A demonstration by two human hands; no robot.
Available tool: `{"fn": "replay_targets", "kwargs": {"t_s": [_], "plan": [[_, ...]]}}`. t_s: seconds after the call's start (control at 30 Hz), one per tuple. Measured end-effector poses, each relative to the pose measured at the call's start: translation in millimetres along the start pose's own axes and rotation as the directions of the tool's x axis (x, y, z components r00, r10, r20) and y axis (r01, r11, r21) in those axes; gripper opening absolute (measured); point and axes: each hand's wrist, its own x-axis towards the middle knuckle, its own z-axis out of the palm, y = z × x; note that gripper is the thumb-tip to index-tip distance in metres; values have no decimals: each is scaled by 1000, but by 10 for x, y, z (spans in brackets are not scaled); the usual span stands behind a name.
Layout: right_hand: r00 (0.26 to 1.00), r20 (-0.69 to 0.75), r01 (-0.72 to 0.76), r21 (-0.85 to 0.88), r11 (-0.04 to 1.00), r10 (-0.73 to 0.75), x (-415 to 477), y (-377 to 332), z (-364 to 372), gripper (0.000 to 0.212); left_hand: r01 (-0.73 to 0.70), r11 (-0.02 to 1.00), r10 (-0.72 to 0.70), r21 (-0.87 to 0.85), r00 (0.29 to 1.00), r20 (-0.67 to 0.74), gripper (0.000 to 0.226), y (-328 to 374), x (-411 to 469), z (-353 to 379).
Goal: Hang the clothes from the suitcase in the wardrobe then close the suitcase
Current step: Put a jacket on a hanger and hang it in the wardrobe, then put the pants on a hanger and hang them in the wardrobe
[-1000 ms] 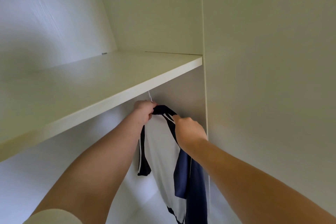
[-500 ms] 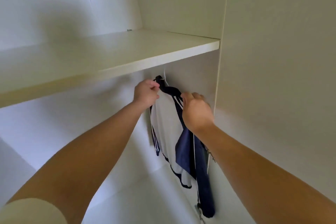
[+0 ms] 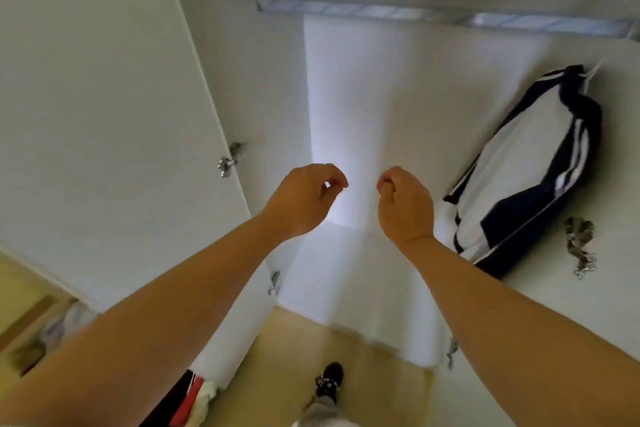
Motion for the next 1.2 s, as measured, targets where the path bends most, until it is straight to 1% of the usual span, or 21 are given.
{"fn": "replay_targets", "kwargs": {"t_s": [0.03,0.07,0.13,0.17,0.2,0.3,0.33,0.4,0.47,0.5,0.67,0.8,0.9,0.93,1.0,1.1,1.2], "plan": [[998,53,33,12,999,-33,-86,-139,154,26,57,998,-57,0,998,-31,18,-105,-257,-91],[985,144,91,50,995,-97,-269,-422,413,24,144,989,-142,17,986,-84,18,-299,-684,-269],[946,267,158,110,981,-183,-563,-862,754,23,267,963,-257,46,952,-167,16,-560,-1333,-534],[919,318,189,158,969,-231,-726,-1090,904,23,331,942,-311,58,925,-218,15,-667,-1660,-684],[879,361,242,222,945,-310,-929,-1361,1066,24,412,909,-380,64,883,-277,14,-775,-2048,-867],[726,438,417,333,845,-531,-1362,-1964,1345,34,609,793,-552,28,736,-392,13,-1000,-2878,-1259],[662,453,479,357,802,-597,-1517,-2170,1432,36,663,748,-598,10,680,-424,13,-1084,-3170,-1365],[540,482,566,399,721,-690,-1784,-2506,1570,29,741,671,-661,-32,578,-478,11,-1239,-3641,-1505],[421,500,610,461,645,-756,-2050,-2785,1755,23,791,607,-700,-78,486,-524,10,-1382,-4013,-1595],[373,510,621,483,617,-775,-2178,-2912,1835,23,810,580,-718,-93,453,-529,10,-1454,-4160,-1622],[197,551,629,564,536,-811,-2737,-3483,2375,25,875,435,-823,-215,289,-489,12,-1860,-4780,-1720],[36,601,649,594,476,-799,-3105,-3941,2977,22,906,298,-893,-301,154,-422,14,-2484,-5353,-1766],[-65,665,657,589,470,-744,-3324,-4198,3457,20,932,206,-936,-297,99,-338,16,-3002,-5718,-1759],[-102,685,654,593,471,-721,-3409,-4321,3686,20,937,169,-948,-306,69,-311,18,-3232,-5844,-1791],[-144,718,658,583,476,-681,-3530,-4489,3961,19,945,104,-962,-310,17,-272,20,-3539,-6033,-1805],[-184,773,666,552,501,-607,-3717,-4649,4334,21,953,12,-977,-303,-53,-205,22,-3922,-6303,-1769],[-246,824,645,532,549,-510,-3968,-4693,4758,25,955,-124,-982,-268,-157,-105,25,-4258,-6625,-1641]]}}
